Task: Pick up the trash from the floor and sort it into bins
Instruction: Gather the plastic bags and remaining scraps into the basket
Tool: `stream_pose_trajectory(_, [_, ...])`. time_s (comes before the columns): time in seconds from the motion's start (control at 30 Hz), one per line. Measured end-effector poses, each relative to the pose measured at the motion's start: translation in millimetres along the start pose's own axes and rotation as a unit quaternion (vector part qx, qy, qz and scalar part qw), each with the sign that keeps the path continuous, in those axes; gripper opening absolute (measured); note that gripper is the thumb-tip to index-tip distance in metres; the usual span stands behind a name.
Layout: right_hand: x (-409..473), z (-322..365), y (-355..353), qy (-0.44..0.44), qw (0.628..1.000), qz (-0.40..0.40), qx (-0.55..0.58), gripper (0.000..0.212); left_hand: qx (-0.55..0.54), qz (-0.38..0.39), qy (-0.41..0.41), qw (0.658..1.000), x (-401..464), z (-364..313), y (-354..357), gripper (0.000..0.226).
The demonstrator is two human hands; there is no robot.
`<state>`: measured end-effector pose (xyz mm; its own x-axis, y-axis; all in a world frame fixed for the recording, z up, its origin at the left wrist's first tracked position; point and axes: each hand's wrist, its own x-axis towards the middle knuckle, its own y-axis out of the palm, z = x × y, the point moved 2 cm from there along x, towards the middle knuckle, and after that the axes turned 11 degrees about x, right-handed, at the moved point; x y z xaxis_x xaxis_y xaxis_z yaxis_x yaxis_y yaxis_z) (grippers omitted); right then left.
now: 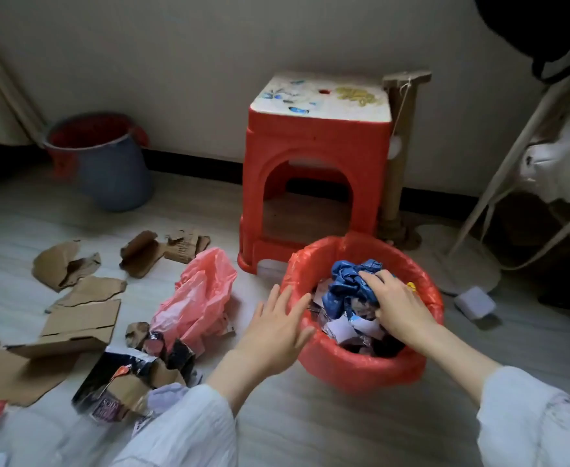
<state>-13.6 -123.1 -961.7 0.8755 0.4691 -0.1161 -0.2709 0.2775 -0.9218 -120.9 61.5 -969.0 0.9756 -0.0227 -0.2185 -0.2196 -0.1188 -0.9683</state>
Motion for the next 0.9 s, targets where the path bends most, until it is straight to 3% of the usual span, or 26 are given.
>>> stream_pose_trajectory(0.17, [39, -9, 57, -0.017, 0.989, 0.114, -0.091, 0.072, 0.101, 0.020, 0.079, 0.992, 21, 5, 31, 0.088])
stream_pose_trajectory(0.3, [67, -21, 100, 0.027, 0.960, 0.252, -0.123, 0.076, 0.131, 0.011, 0.061, 0.989, 29, 14, 56, 0.063])
stream_pose_trajectory(0.43, [80, -38, 136, 0.069, 0.926, 0.348, -0.128, 0.083, 0.117, -0.040, 0.066, 0.990, 36, 9, 66, 0.056])
stream_pose_trajectory(0.67, [93, -46, 168, 0.026, 0.916, 0.376, -0.140, 0.068, 0.101, -0.099, 0.075, 0.987, 41, 10, 77, 0.048])
stream_pose_trajectory(0.9, [99, -29, 142, 0.075, 0.918, 0.359, -0.149, 0.092, 0.098, -0.052, 0.065, 0.992, 41, 10, 70, 0.060])
